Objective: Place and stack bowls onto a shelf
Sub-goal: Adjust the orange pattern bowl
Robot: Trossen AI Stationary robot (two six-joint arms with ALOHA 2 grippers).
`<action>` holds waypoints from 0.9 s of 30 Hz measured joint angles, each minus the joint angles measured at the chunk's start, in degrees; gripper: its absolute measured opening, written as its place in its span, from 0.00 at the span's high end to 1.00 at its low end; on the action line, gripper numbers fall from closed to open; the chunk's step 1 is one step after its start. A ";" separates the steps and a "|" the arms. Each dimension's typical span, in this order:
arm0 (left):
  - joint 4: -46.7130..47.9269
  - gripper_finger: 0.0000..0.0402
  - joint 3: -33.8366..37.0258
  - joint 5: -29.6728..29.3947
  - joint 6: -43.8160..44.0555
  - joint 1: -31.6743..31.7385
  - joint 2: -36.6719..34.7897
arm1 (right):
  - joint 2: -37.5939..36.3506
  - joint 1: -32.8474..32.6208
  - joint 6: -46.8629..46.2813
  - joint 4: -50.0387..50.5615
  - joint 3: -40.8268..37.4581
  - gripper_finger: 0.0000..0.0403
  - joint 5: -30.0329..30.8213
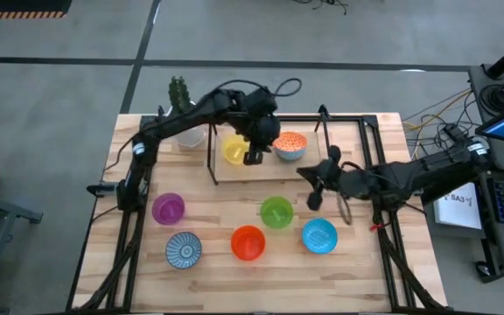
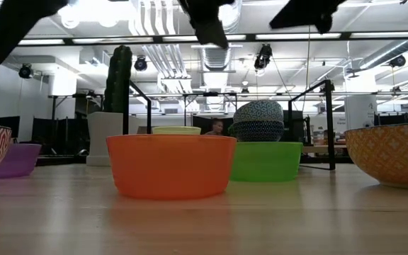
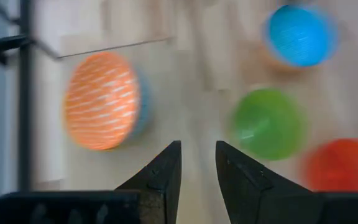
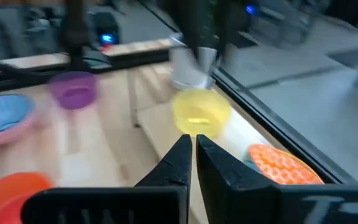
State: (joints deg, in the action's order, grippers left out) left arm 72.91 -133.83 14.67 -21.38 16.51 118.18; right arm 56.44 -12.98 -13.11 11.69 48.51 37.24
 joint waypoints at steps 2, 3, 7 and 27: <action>0.98 0.80 1.08 5.90 0.25 -0.14 -2.37 | 1.13 3.12 -1.18 0.17 0.13 0.98 -1.47; 1.19 0.80 2.07 9.38 0.03 -0.17 -3.76 | 1.74 4.50 -1.76 0.11 0.40 0.98 -2.35; -1.63 0.80 12.07 18.18 1.13 -0.71 -11.35 | 4.42 8.70 -6.07 -0.01 1.30 0.98 -4.59; -59.74 0.80 77.28 5.16 12.94 -7.50 -57.00 | 18.89 17.36 -35.20 30.17 20.07 0.98 -11.38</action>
State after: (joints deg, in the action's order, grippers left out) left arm 13.17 -56.55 19.83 -8.45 9.02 61.19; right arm 75.33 4.39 -48.31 41.85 68.58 25.86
